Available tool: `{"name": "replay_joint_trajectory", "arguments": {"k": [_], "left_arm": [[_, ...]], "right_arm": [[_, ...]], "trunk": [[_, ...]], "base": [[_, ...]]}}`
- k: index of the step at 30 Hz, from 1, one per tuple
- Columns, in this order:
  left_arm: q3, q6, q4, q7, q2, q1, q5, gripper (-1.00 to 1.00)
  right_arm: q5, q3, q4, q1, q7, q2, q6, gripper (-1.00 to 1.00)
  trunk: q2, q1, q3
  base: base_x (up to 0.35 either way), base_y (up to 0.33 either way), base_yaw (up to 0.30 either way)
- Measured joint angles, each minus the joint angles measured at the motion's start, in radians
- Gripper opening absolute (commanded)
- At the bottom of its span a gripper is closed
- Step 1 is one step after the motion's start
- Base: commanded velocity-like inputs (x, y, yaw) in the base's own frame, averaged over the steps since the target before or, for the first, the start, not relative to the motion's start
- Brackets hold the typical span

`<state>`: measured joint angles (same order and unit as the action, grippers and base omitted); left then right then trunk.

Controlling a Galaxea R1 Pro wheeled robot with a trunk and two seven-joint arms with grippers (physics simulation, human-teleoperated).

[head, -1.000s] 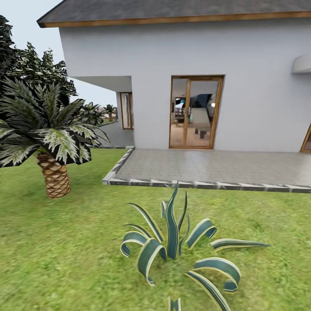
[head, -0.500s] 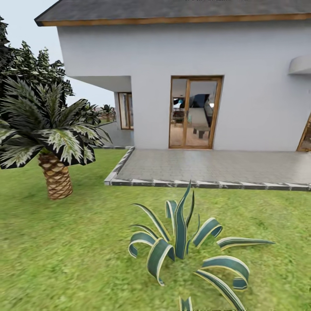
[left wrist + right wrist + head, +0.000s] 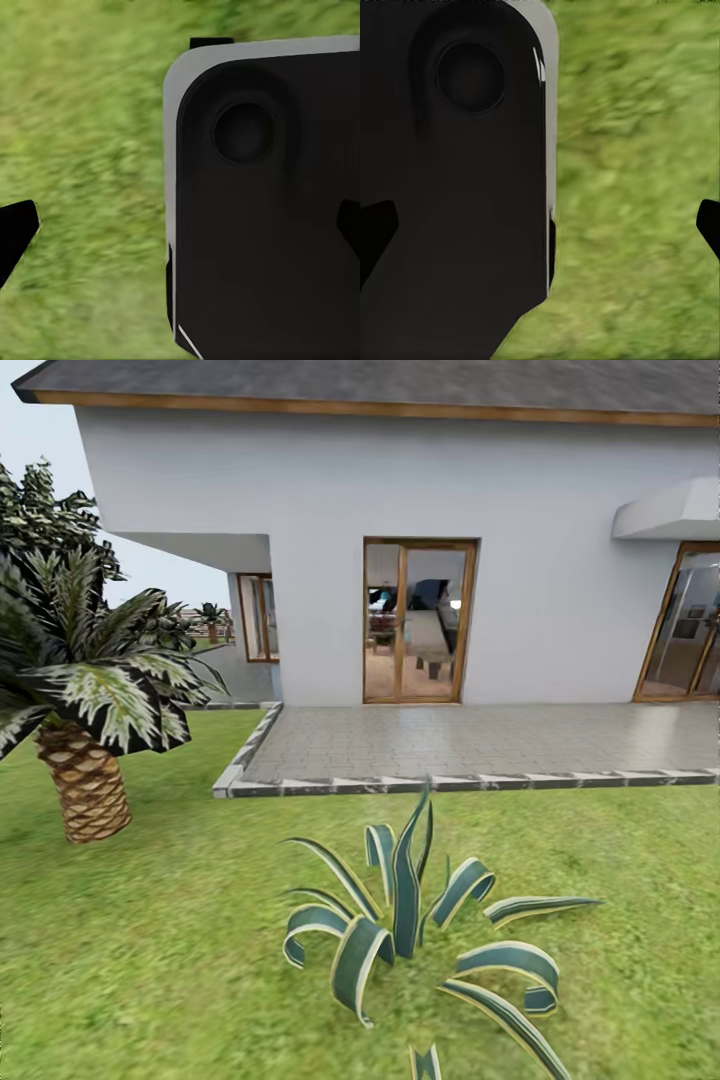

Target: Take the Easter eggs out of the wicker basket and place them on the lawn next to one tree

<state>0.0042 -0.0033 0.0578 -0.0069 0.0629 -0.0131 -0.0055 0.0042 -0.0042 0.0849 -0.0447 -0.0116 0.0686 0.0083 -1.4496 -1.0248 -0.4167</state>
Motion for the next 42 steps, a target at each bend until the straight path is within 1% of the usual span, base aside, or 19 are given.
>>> {"name": "replay_joint_trajectory", "arguments": {"k": [32, 42], "left_arm": [[0.0, 0.001, 0.0, 0.0, 0.0, 0.0, 0.0, 1.0], [-0.001, 0.001, 0.0, 0.0, -0.001, 0.0, 0.0, 1.0]], "right_arm": [[0.0, 0.0, 0.0, 0.0, 0.0, 0.002, 0.0, 1.0], [0.0, 0.0, 0.0, 0.0, 0.0, 0.002, 0.0, 1.0]], "trunk": [[0.0, 0.0, 0.0], [0.0, 0.0, 0.0]], "base": [[0.092, 0.313, -0.001], [0.053, 0.316, 0.0]]}}
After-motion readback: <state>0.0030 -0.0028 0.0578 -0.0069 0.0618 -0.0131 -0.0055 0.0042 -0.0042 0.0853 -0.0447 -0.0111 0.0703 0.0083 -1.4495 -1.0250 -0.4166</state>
